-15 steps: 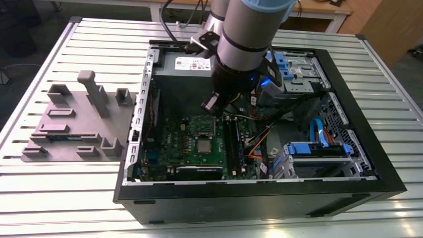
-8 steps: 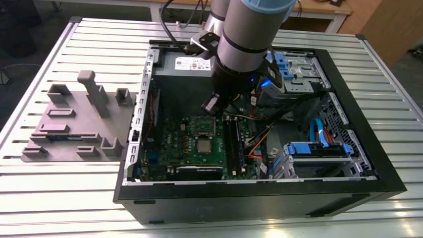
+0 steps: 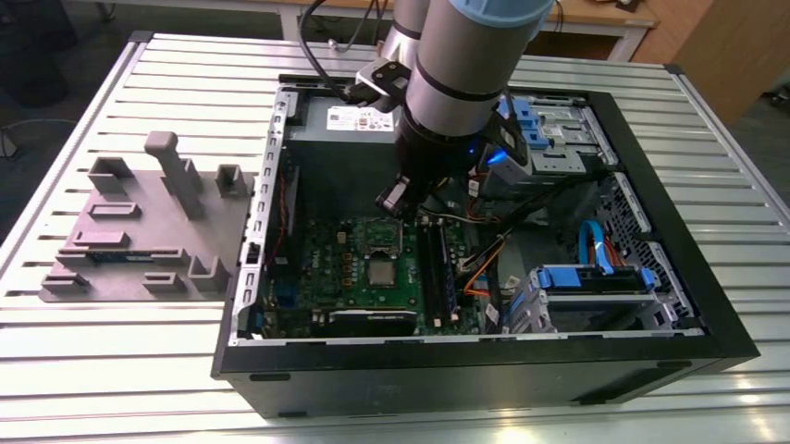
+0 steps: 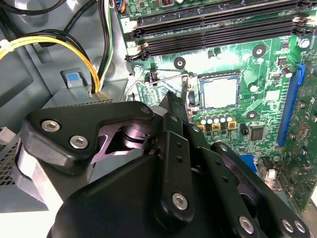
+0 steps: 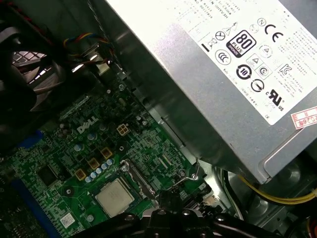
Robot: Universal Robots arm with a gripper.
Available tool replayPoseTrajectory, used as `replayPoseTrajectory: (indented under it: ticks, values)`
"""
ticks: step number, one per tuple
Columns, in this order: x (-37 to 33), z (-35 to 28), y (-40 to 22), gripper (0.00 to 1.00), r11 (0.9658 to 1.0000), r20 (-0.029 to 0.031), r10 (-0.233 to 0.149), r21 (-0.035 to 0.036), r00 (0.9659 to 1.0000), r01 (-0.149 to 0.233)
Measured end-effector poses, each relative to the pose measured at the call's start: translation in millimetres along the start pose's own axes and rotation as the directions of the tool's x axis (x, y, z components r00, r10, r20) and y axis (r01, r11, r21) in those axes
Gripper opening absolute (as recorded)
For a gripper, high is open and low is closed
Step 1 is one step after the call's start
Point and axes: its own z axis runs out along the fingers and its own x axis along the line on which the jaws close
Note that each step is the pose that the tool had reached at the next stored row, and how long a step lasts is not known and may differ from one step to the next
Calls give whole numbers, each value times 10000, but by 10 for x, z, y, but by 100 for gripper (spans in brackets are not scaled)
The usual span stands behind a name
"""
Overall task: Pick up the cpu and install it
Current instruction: 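Close the cpu cover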
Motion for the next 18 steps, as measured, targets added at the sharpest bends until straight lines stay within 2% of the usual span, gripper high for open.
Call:
replayPoseTrajectory:
  ticks: [10,18]
  values:
    - [28,-3,-23,10,10000,-1,1,1,10000,-1]
    - [81,-7,-69,10,10000,-10,2,9,10000,-2]
